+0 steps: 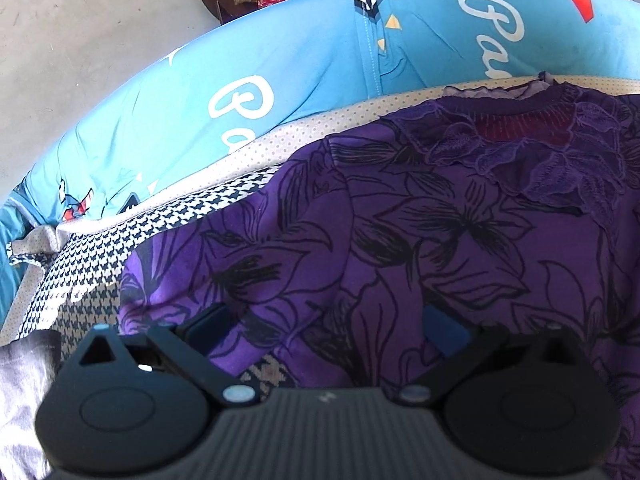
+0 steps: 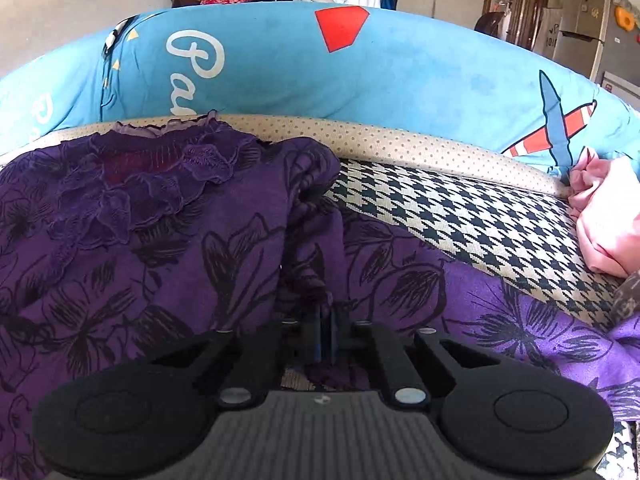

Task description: Fold clothes

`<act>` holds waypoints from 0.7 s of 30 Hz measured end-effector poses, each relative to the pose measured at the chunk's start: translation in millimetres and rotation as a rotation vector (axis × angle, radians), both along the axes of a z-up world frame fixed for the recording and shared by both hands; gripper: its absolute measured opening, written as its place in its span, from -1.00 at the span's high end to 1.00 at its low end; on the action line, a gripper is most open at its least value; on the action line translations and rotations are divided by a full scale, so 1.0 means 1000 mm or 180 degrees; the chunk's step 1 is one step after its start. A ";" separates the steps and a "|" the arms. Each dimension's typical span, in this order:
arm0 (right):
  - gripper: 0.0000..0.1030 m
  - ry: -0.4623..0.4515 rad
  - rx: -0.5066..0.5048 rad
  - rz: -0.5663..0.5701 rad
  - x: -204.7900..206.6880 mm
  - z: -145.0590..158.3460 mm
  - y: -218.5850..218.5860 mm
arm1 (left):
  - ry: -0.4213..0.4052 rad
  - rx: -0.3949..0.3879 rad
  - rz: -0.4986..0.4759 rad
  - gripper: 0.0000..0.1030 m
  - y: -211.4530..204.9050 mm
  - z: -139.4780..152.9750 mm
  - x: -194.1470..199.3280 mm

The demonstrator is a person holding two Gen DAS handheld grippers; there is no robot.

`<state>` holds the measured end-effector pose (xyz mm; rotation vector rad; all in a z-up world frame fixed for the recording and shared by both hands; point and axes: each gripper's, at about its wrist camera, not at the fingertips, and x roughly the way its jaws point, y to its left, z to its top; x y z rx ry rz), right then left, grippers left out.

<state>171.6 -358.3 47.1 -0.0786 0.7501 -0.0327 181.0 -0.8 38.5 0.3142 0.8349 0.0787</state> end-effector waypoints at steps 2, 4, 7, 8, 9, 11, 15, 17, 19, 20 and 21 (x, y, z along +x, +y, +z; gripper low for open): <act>0.95 -0.0096 -0.0062 -0.0177 0.000 0.006 -0.005 | 0.0004 0.0012 0.0056 -0.99 0.003 0.000 0.002; 0.95 -0.0192 -0.0124 -0.0353 0.000 0.011 -0.009 | 0.0004 0.0021 0.0105 -0.99 0.006 0.000 0.003; 0.95 -0.0253 -0.0211 -0.0735 0.002 0.017 -0.026 | 0.0003 0.0034 0.0177 -0.99 0.011 0.001 0.004; 0.96 -0.0267 -0.0193 -0.0834 0.003 0.018 -0.032 | 0.0003 0.0039 0.0201 -0.99 0.012 0.001 0.005; 0.97 -0.0285 -0.0173 -0.0919 0.003 0.019 -0.039 | 0.0003 0.0043 0.0225 -0.99 0.014 0.001 0.005; 0.99 -0.0303 -0.0186 -0.1008 0.004 0.018 -0.044 | 0.0003 0.0052 0.0274 -0.99 0.017 0.002 0.006; 0.99 -0.0272 -0.0184 -0.1111 0.009 0.014 -0.049 | 0.0003 0.0070 0.0370 -0.99 0.022 0.002 0.008; 0.98 -0.0215 -0.0144 -0.1127 0.011 0.012 -0.048 | 0.0006 0.0068 0.0395 -0.99 0.025 0.003 0.008; 0.95 -0.0219 -0.0099 -0.1103 0.008 0.014 -0.046 | 0.0000 0.0008 0.0370 -0.99 0.027 0.005 0.004; 0.86 -0.0238 -0.0083 -0.1098 0.006 0.016 -0.045 | -0.0009 -0.0035 0.0355 -0.99 0.028 0.007 0.002; 0.80 -0.0260 -0.0073 -0.1096 0.002 0.019 -0.044 | -0.0020 -0.0078 0.0332 -1.00 0.028 0.009 -0.001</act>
